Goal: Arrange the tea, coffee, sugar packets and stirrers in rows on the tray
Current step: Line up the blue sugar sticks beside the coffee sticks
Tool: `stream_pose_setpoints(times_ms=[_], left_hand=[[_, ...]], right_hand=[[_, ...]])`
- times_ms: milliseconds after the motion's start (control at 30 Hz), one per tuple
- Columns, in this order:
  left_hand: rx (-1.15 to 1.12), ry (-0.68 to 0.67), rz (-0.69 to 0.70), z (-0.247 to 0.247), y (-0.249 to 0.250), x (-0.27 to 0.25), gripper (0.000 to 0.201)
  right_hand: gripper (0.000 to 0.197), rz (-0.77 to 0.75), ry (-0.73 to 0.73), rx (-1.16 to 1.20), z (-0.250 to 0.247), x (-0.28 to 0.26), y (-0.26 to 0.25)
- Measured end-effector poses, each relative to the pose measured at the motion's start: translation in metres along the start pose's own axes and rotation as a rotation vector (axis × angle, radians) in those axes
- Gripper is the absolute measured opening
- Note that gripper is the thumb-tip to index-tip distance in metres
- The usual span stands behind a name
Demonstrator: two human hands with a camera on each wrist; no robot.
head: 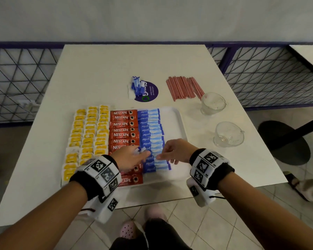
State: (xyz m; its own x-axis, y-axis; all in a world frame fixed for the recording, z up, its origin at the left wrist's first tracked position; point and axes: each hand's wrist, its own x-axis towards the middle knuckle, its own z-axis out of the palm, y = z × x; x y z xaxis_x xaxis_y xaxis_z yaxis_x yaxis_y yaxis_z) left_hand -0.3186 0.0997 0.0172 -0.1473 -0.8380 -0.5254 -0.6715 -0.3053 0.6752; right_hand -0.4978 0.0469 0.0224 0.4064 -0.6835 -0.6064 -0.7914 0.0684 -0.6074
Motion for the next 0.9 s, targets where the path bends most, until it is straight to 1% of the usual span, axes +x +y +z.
stream_pose_setpoints(times_ms=[67,133,200,267,333,367,400,533,667,733,800,900], left_hand=[[-0.348,0.024,-0.048,-0.006,-0.001,0.001,0.044],[-0.655,0.129,-0.065,-0.010,0.002,0.002,0.050],[-0.951,0.242,-0.060,-0.012,0.007,0.003,0.048],[-1.191,0.326,-0.056,-0.014,0.010,0.005,0.044],[-1.346,0.370,-0.063,-0.017,0.010,0.005,0.043],[-1.393,0.377,-0.066,-0.018,0.008,0.005,0.042],[-1.429,0.373,-0.069,-0.019,0.006,0.004,0.042],[-1.536,0.314,-0.094,-0.021,0.000,-0.008,0.040],[-1.475,0.307,-0.108,-0.018,-0.003,-0.017,0.033],[-1.441,0.262,-0.112,-0.014,-0.007,-0.020,0.030],[-1.427,0.200,-0.108,-0.009,-0.010,-0.022,0.028],[-1.414,0.145,-0.071,-0.006,-0.014,-0.024,0.028]], right_hand=[[0.025,-0.057,-0.045,0.059,0.005,-0.003,-0.015],[0.030,-0.081,-0.098,0.144,0.017,-0.003,-0.028],[0.028,-0.086,-0.140,0.226,0.030,-0.002,-0.038],[0.026,-0.096,-0.167,0.281,0.040,-0.001,-0.046],[0.014,-0.111,-0.155,0.310,0.044,0.001,-0.052],[0.011,-0.115,-0.150,0.328,0.045,0.001,-0.054],[0.012,-0.116,-0.153,0.367,0.046,0.001,-0.056],[0.009,-0.100,-0.177,0.472,0.051,0.002,-0.058],[0.007,-0.073,-0.222,0.674,0.057,0.000,-0.061],[0.002,-0.074,-0.207,0.711,0.060,-0.001,-0.064],[0.007,-0.078,-0.168,0.734,0.063,0.000,-0.066],[0.008,-0.074,-0.089,0.631,0.068,0.000,-0.065]])
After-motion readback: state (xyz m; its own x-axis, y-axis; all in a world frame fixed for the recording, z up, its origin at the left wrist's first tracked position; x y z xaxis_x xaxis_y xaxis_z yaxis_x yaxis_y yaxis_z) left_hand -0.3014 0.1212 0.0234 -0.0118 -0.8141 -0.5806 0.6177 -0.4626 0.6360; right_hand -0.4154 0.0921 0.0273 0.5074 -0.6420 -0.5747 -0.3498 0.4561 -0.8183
